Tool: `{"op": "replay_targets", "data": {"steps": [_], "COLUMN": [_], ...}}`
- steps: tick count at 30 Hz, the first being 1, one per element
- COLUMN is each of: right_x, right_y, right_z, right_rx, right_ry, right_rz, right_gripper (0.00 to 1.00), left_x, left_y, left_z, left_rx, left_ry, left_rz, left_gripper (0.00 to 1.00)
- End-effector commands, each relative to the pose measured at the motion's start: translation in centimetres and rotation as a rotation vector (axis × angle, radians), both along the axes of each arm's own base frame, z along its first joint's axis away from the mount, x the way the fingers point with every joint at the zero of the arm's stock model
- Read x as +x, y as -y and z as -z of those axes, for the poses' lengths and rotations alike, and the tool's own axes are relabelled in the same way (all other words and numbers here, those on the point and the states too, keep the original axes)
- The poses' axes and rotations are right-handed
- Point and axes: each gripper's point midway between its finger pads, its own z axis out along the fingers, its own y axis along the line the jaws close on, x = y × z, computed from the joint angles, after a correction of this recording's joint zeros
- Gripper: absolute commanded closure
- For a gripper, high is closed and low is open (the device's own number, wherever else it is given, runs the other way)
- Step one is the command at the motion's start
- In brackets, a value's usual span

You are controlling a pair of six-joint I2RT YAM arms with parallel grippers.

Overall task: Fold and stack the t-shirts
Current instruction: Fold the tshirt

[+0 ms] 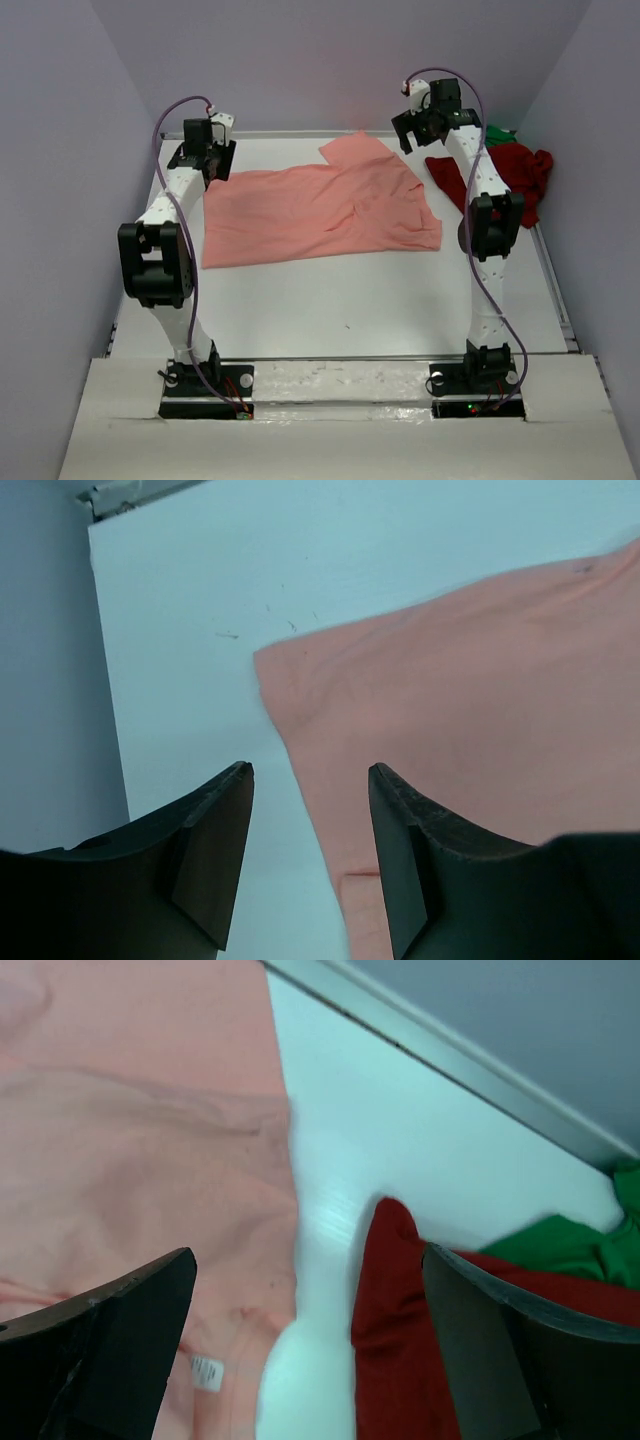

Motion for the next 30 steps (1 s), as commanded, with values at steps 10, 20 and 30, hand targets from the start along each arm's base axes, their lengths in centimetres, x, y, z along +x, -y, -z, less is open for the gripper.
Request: {"op": "replay_targets", "data": {"steps": [10,20,30], "right_x": [3.0,1.5,0.5], "right_y": [-2.6,-2.1,-1.7], "right_z": [3.2,5.0,4.2], "right_rx": [0.158,0.124,0.106], "right_ry": [0.014,-0.038,-0.04], "right_rz": [-0.026,-0.032,-0.024], "right_gripper": [0.0,0.01,0.01], "left_x": [7.0,8.5,8.8], "left_y": [-4.1,-6.3,-6.4], "left_z": [4.7,7.8,11.1], "left_rx": [-0.052,-0.093,-0.134], "left_ry": [-0.079,-0.14,-0.202], "left_rz": [-0.185,-0.24,-0.237], "left_gripper": [0.39,0.39,0.4]}}
